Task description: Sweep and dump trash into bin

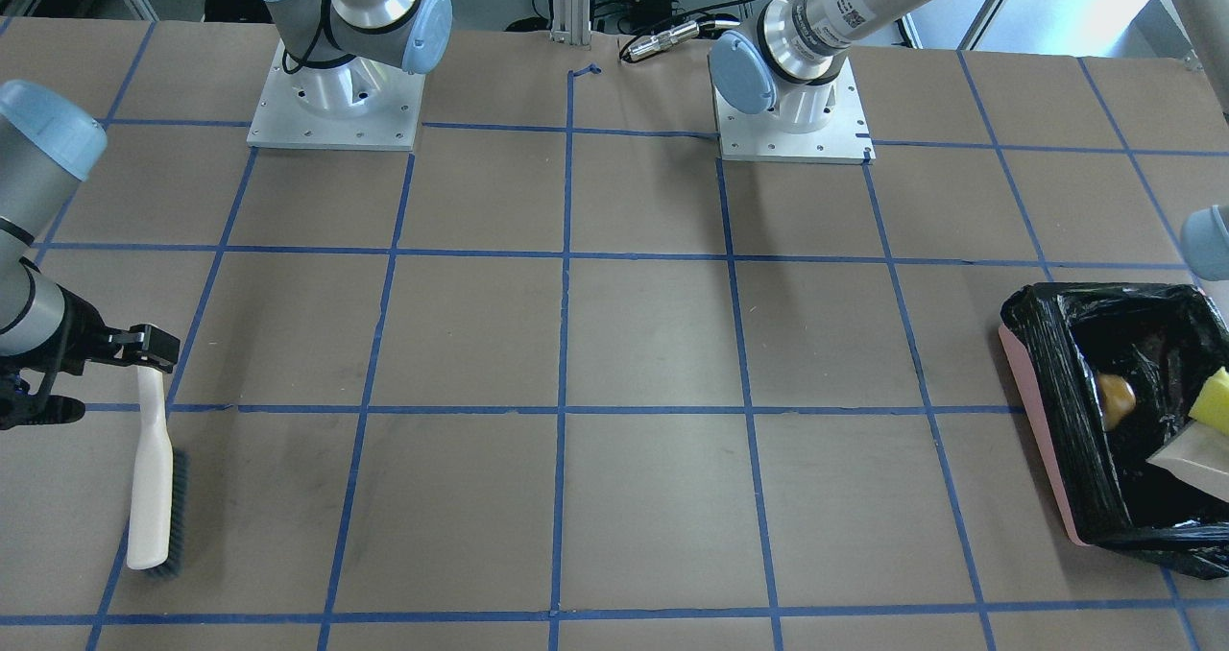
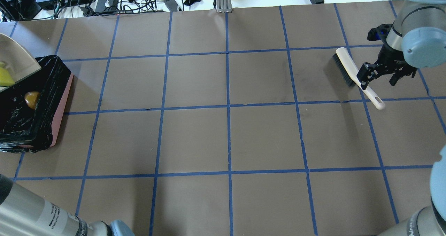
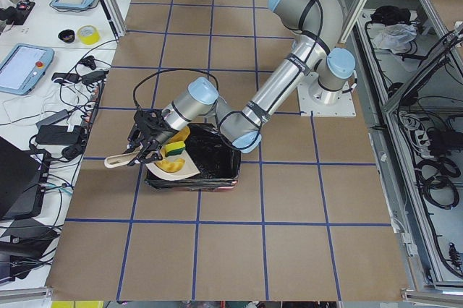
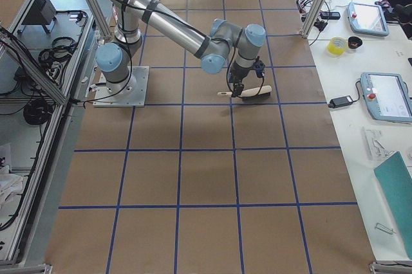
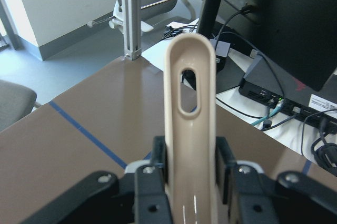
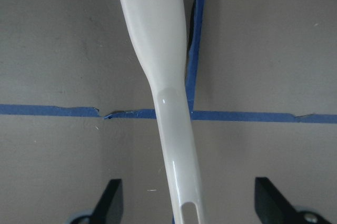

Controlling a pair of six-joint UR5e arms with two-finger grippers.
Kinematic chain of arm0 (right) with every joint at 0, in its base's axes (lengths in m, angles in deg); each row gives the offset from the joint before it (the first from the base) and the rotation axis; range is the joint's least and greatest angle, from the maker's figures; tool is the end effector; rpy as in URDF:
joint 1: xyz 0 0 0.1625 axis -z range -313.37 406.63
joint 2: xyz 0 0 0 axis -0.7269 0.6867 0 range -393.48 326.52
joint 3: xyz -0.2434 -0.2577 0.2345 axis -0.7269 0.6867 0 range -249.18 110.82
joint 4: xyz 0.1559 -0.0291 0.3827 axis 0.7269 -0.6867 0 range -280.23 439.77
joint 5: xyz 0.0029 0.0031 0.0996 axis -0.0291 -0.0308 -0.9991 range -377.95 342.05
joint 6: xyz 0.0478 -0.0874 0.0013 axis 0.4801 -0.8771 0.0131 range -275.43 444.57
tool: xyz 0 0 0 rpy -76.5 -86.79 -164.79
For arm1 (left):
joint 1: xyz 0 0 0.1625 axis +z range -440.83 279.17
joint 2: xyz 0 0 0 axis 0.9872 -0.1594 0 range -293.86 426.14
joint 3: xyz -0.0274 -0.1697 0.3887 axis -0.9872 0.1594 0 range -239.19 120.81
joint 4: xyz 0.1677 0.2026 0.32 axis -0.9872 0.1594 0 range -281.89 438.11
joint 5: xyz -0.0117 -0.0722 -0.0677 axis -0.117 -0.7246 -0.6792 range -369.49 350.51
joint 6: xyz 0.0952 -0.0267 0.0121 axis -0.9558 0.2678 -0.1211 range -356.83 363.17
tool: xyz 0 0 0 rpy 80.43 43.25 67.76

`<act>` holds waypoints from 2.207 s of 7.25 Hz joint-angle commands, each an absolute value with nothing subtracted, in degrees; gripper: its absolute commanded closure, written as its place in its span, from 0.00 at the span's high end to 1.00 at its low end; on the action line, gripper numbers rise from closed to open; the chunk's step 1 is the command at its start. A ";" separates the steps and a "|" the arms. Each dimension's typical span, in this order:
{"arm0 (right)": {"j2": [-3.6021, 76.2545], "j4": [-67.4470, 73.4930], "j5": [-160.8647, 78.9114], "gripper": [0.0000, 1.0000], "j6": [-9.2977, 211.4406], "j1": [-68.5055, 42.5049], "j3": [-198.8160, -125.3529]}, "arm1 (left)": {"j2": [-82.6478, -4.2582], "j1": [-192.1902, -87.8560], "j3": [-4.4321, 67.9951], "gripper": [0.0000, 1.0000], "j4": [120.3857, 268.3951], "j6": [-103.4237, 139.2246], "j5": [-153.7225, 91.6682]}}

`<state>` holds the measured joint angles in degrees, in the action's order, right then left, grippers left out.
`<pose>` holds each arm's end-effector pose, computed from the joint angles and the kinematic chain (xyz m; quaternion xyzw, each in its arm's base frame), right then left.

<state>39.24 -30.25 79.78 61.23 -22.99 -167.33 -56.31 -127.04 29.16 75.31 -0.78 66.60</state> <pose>-0.0862 -0.5764 0.2922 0.0289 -0.9962 -0.0688 0.0449 0.3690 -0.6120 0.3630 -0.2312 0.8212 -0.5095 0.1120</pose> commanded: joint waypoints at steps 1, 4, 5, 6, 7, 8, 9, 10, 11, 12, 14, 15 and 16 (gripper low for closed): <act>47.60 -27.22 79.43 1.00 61.19 -23.07 -166.39 | -54.54 -127.06 29.06 0.00 74.07 -3.60 64.69; 54.22 -13.63 74.00 1.00 62.07 -23.85 -158.34 | -54.97 -127.23 29.41 0.00 70.82 -3.42 64.60; 54.15 -9.31 71.63 1.00 63.20 -26.55 -154.64 | -54.01 -127.67 29.23 0.00 71.95 -2.81 65.12; 53.88 -8.65 71.61 1.00 72.26 -31.98 -152.26 | -52.35 -130.02 28.62 0.00 79.35 -1.41 69.74; 53.53 -8.82 72.13 1.00 79.31 -38.21 -151.63 | -50.07 -136.14 26.53 0.00 88.13 8.17 80.66; 53.53 -8.56 71.61 1.00 86.78 -41.49 -151.53 | -48.40 -142.55 22.76 0.00 99.27 16.62 89.30; 53.53 -8.82 71.61 1.00 90.77 -44.74 -151.79 | -47.16 -147.05 21.16 0.00 106.86 25.23 93.99; 53.53 -9.00 71.52 1.00 91.16 -45.82 -152.32 | -46.71 -149.88 21.49 0.00 111.03 33.50 97.43; 53.70 -9.17 71.61 1.00 91.16 -45.83 -153.10 | -47.32 -152.52 22.10 0.00 115.42 42.80 98.34; 54.23 -9.26 71.61 0.98 90.03 -45.74 -154.77 | -48.37 -155.16 23.07 0.00 118.86 53.77 99.74; 54.58 -9.53 71.34 0.99 90.11 -45.74 -155.13 | -51.18 -159.91 23.43 0.00 122.39 63.33 99.93; 54.58 -9.44 71.43 0.99 90.19 -45.74 -155.13 | -53.11 -161.49 23.34 0.00 125.02 68.77 100.63; 54.58 -9.44 71.60 0.99 90.20 -45.74 -155.40 | -55.21 -162.29 23.17 0.00 126.70 74.04 100.37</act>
<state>54.55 -9.45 71.46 90.17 -45.74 -155.16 -52.79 -160.81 23.29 124.34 67.62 100.30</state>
